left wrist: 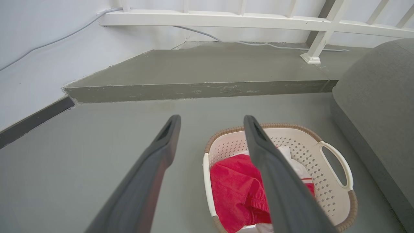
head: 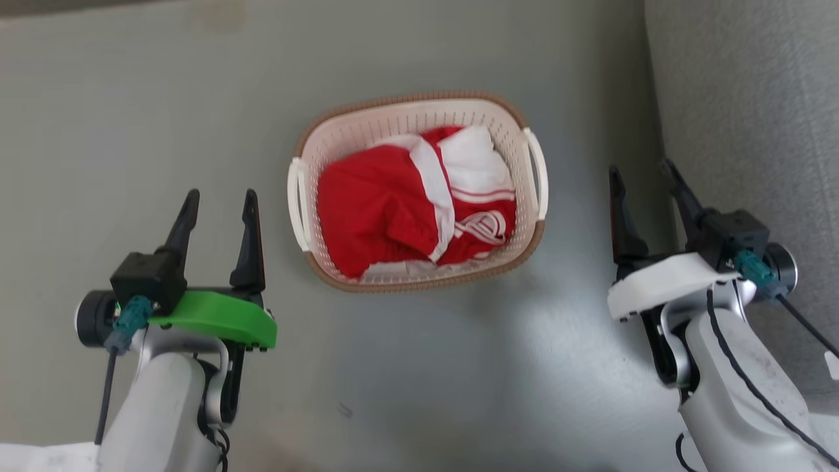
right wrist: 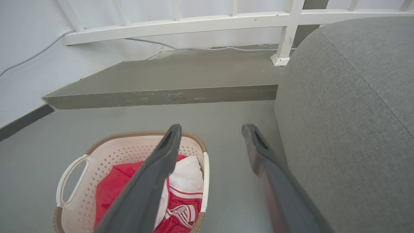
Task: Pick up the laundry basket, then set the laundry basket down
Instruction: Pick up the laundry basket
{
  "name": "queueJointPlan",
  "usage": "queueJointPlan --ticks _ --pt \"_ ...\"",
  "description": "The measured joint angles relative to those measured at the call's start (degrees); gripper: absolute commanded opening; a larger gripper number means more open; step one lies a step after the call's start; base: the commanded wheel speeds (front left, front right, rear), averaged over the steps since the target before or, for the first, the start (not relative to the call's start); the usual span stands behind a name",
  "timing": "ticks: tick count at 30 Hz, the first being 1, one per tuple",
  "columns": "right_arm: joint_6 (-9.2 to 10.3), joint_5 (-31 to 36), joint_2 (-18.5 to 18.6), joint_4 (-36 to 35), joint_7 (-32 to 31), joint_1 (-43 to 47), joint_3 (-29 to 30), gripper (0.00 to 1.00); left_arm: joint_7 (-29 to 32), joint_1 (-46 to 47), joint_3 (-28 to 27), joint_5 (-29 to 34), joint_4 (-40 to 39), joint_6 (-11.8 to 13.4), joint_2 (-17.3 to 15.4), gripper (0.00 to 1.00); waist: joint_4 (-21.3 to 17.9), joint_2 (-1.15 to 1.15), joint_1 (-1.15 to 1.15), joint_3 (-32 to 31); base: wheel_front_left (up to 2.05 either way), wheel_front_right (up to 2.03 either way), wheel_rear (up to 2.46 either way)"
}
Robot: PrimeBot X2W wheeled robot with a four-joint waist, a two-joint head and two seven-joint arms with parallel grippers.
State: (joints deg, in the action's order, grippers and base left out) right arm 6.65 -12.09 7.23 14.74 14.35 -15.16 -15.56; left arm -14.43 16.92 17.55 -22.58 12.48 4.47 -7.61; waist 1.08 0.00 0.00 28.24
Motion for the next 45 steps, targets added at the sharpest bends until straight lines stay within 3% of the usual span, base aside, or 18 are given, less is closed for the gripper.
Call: queueJointPlan --ticks 26,42,45 --pt "0.01 1.1 -1.48 5.12 0.08 -11.91 -0.58 1.0 -0.01 9.4 0.41 0.1 4.15 -2.69 0.71 1.0 -0.9 0.0 0.0 17.84 0.0 0.0 0.0" --pt "-1.11 0.87 -2.75 14.8 0.05 -20.21 -2.86 1.0 0.12 16.6 1.87 0.13 13.32 -5.82 1.12 1.0 -0.94 0.0 0.0 22.83 0.0 0.0 0.0" --pt "-2.02 0.82 -3.02 16.83 -0.35 -22.4 -4.03 1.0 0.73 18.16 1.82 0.16 15.06 -6.05 0.89 1.0 -1.24 0.0 0.0 23.12 0.0 0.0 0.0"
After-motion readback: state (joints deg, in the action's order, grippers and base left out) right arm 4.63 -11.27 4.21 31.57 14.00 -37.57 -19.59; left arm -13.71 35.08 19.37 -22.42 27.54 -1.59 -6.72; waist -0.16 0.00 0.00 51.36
